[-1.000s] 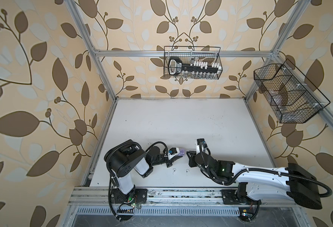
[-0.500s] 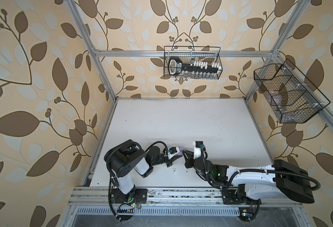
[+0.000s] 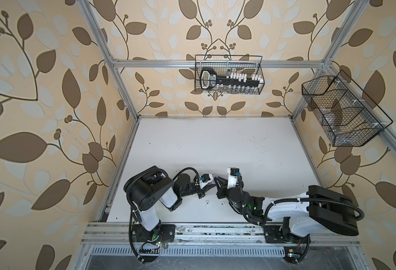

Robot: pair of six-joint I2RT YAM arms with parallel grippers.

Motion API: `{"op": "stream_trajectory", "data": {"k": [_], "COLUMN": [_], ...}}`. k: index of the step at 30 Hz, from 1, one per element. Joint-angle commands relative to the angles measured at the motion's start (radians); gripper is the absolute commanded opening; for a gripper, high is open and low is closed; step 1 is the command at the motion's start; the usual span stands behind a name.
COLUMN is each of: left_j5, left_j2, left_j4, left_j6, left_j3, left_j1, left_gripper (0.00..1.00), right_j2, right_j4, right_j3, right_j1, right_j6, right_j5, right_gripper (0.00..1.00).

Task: Insert wireless bluetooth earbuds into charging case
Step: Insert the wireless bluetooth earbud into the charging case.

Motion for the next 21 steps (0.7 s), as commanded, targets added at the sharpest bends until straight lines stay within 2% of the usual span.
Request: {"op": "stream_trajectory", "data": {"k": [1,21], "left_j5": [0.01,0.019], "left_j2": [-0.026,-0.027], "left_j4": [0.064,0.065], "left_j6": [-0.006,-0.009], "left_j3": [0.021,0.021], "left_j1": [0.009,0.012], "left_gripper": [0.13,0.13], "right_j2": [0.025,0.109], "right_j4": [0.062,0.126], "right_j3": [-0.018,-0.017], "right_j1": [-0.012,-0.028], "right_j6": [-0.003,0.003], "right_j5": [-0.006,-0.037], "right_gripper": [0.13,0.12]}}
